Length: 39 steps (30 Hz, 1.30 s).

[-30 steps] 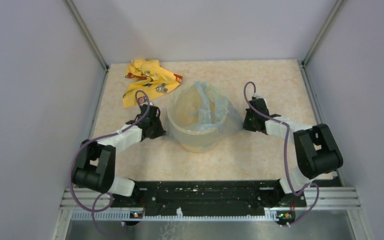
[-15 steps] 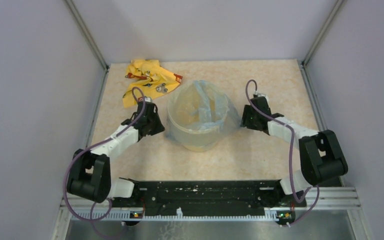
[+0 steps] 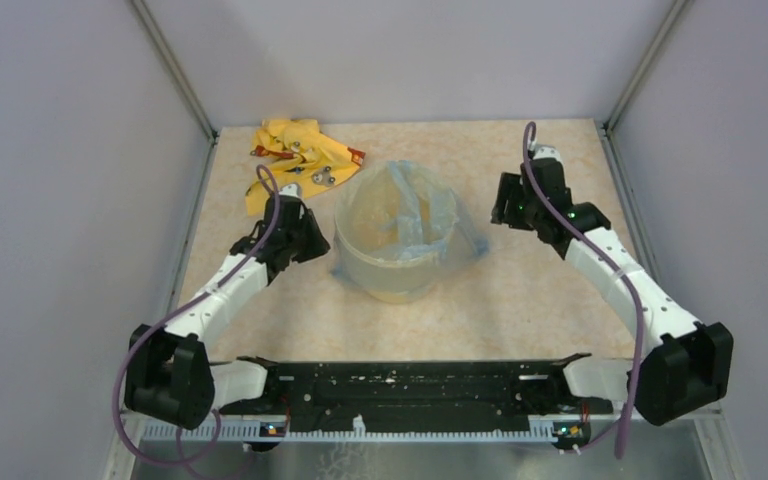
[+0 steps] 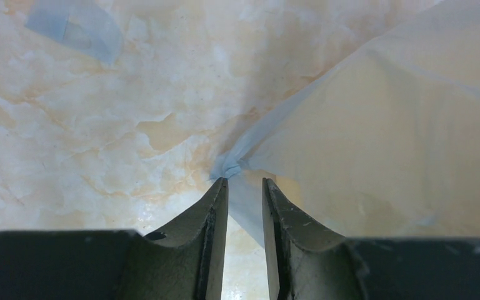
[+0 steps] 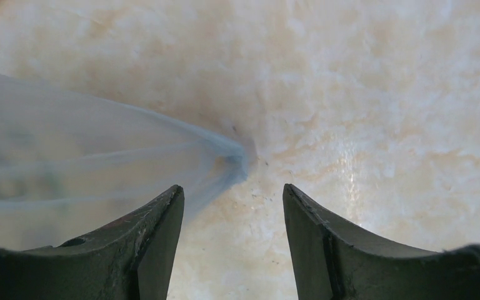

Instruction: Put the trash bags into the trash bin

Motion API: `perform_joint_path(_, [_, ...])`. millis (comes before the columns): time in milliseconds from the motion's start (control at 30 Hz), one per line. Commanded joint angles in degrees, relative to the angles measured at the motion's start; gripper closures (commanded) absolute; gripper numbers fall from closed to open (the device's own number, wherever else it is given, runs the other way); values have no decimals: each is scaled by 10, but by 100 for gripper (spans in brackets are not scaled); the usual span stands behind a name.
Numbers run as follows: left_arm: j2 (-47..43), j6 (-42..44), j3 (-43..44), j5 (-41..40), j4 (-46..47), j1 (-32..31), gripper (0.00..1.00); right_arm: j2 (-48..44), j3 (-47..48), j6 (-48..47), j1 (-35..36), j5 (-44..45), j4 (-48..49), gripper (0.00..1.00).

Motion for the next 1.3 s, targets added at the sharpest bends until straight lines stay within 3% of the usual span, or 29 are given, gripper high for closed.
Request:
perform_joint_path(0, [-28, 15, 32, 38, 9, 2, 68, -20, 131, -39, 55, 30, -85, 40])
perform_joint_path(233, [-37, 17, 50, 87, 11, 2, 74, 59, 327, -61, 196, 70, -158, 41])
perform_joint_path(433, [-60, 34, 84, 53, -24, 2, 73, 169, 446, -88, 268, 130, -206, 42])
perform_joint_path(667, [-91, 82, 161, 16, -39, 2, 61, 228, 515, -127, 267, 168, -207, 41])
perform_joint_path(800, [-54, 133, 231, 66, -27, 1, 45, 258, 528, -154, 255, 157, -188, 40])
perform_joint_path(967, [34, 179, 320, 139, -43, -6, 29, 272, 518, -186, 216, 65, -146, 40])
perform_joint_path(1133, [100, 221, 376, 191, -54, -25, 25, 286, 522, -214, 198, -20, -124, 43])
perform_joint_path(1267, [132, 258, 398, 199, -61, -49, 25, 308, 533, -228, 197, -37, -134, 47])
